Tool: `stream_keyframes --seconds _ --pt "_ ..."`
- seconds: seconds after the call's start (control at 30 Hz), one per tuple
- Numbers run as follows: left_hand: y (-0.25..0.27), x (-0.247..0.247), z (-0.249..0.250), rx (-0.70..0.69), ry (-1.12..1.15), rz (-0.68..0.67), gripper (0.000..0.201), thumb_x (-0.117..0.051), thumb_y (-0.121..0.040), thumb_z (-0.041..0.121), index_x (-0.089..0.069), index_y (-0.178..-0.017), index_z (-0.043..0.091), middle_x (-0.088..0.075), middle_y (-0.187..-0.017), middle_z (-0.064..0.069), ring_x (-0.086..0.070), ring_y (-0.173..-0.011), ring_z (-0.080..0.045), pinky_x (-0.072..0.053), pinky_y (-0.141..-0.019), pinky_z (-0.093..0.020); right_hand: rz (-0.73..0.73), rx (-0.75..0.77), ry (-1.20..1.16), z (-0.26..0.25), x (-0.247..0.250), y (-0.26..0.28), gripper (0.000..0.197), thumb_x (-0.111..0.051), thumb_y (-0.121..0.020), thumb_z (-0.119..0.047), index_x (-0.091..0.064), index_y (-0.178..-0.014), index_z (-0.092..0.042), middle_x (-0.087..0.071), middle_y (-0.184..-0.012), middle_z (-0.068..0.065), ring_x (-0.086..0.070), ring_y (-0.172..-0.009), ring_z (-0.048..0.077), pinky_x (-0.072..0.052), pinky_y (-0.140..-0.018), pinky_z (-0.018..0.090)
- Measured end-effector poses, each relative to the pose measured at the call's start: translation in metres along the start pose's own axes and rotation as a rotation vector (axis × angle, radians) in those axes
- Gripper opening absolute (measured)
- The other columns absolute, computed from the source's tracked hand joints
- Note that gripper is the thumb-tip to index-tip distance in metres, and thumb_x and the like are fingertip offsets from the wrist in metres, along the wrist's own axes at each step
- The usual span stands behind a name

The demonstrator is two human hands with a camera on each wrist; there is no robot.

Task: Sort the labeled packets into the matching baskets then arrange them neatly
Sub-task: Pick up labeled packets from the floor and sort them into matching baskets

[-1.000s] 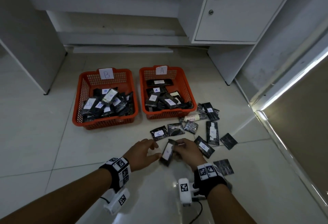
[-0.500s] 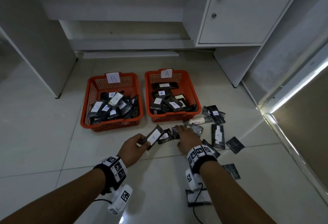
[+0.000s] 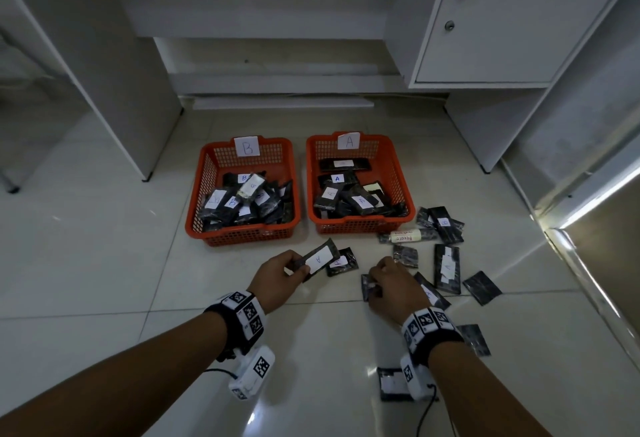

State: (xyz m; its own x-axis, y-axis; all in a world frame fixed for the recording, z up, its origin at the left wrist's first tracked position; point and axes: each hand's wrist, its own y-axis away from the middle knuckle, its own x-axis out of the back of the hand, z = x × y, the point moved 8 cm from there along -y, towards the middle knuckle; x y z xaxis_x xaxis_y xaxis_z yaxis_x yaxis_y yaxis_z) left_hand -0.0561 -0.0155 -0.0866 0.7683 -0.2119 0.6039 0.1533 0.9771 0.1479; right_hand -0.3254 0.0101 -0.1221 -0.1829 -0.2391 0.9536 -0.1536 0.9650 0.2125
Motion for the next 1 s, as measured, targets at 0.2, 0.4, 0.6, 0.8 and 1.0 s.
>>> stream_keyframes --seconds 0.2,0.4,0.6,0.8,1.0 --pt "0.0 -0.002 0.009 -0.027 0.016 -0.013 0.006 -0.066 -0.097 0.036 -0.068 -0.095 0.031 -0.071 -0.093 0.012 -0.065 -0.088 -0.006 -0.052 -0.076 -0.028 -0.034 0.003 0.043 -0.016 0.003 0.008 0.039 -0.061 -0.091 -0.043 -0.056 -0.124 -0.023 -0.055 -0.121 0.001 -0.053 -0.115 0.026 -0.052 -0.086 0.04" --pt "0.002 0.021 0.009 -0.047 0.041 0.055 0.011 -0.062 -0.099 0.041 -0.066 -0.093 0.033 -0.07 -0.092 0.011 -0.065 -0.084 -0.01 -0.048 -0.07 -0.025 0.211 -0.193 -0.645 -0.01 0.027 0.03 0.023 -0.051 -0.107 -0.042 -0.069 -0.096 -0.03 -0.073 -0.092 -0.008 -0.069 -0.086 0.013 -0.058 -0.077 0.037" --pt "-0.001 0.043 0.007 -0.05 0.081 0.133 0.019 -0.061 -0.101 0.039 -0.062 -0.084 0.031 -0.07 -0.086 0.009 -0.062 -0.081 -0.005 -0.045 -0.068 -0.025 0.184 -0.298 -1.508 -0.046 0.048 0.048 0.025 -0.06 -0.107 -0.03 -0.076 -0.113 -0.013 -0.079 -0.106 0.011 -0.078 -0.097 0.03 -0.065 -0.078 0.047" --pt "-0.004 0.052 0.01 -0.066 0.149 0.168 0.024 -0.06 -0.102 0.037 -0.069 -0.097 0.015 -0.071 -0.089 0.007 -0.065 -0.085 -0.002 -0.045 -0.068 -0.017 0.176 -0.275 -1.574 -0.062 0.059 0.043 0.026 -0.061 -0.107 -0.029 -0.074 -0.114 -0.008 -0.079 -0.106 0.015 -0.078 -0.095 0.036 -0.065 -0.074 0.045" --pt "0.0 0.057 0.014 -0.087 0.155 0.172 0.022 -0.06 -0.102 0.036 -0.068 -0.095 0.016 -0.07 -0.087 0.008 -0.064 -0.083 0.008 -0.043 -0.066 -0.009 0.175 -0.28 -1.612 -0.064 0.056 0.043 0.017 -0.064 -0.104 -0.017 -0.075 -0.111 -0.005 -0.078 -0.107 0.016 -0.077 -0.097 0.035 -0.065 -0.078 0.044"
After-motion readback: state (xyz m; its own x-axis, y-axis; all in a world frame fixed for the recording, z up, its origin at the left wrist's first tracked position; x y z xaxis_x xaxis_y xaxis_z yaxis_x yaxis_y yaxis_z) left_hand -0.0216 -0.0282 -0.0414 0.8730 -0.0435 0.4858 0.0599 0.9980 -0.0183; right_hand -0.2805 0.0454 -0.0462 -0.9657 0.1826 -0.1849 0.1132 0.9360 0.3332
